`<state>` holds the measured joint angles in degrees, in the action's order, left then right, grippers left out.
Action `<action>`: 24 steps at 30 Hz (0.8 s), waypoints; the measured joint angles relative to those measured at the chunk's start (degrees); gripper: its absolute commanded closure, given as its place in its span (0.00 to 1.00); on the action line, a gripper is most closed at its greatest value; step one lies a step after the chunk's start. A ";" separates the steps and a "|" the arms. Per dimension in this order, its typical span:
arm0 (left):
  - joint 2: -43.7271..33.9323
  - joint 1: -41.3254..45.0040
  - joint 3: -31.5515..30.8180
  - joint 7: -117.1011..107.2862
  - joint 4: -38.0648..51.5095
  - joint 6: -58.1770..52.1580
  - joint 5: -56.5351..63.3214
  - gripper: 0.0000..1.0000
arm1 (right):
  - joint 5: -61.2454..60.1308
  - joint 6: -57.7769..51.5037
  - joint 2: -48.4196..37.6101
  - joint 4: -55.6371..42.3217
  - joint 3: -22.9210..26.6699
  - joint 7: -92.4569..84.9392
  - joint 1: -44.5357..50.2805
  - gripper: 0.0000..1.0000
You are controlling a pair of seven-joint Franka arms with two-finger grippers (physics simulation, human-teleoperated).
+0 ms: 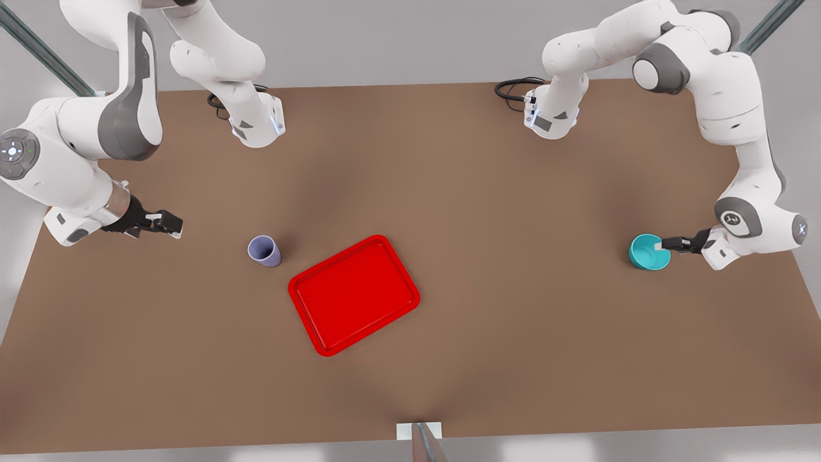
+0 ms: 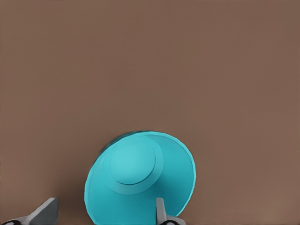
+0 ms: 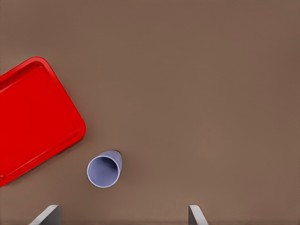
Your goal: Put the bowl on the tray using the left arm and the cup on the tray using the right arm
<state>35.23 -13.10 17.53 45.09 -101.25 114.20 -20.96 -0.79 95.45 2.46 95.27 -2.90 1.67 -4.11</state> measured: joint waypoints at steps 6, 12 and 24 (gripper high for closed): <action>2.06 0.01 0.05 -0.26 0.00 0.93 -1.35 0.52 | 0.00 -0.18 -0.04 0.00 0.00 -0.05 -0.24 0.00; 2.65 0.01 -0.13 -0.34 0.18 1.71 -1.59 0.79 | 0.00 -0.25 0.00 0.00 0.09 0.00 -0.01 0.00; 3.21 0.10 -0.65 -2.68 0.27 2.94 -0.02 0.79 | 0.00 -0.26 0.00 0.05 0.09 -0.09 -0.13 0.00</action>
<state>38.44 -13.01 16.88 42.40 -100.98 117.14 -20.98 -0.79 95.19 2.46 95.32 -2.81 1.58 -4.24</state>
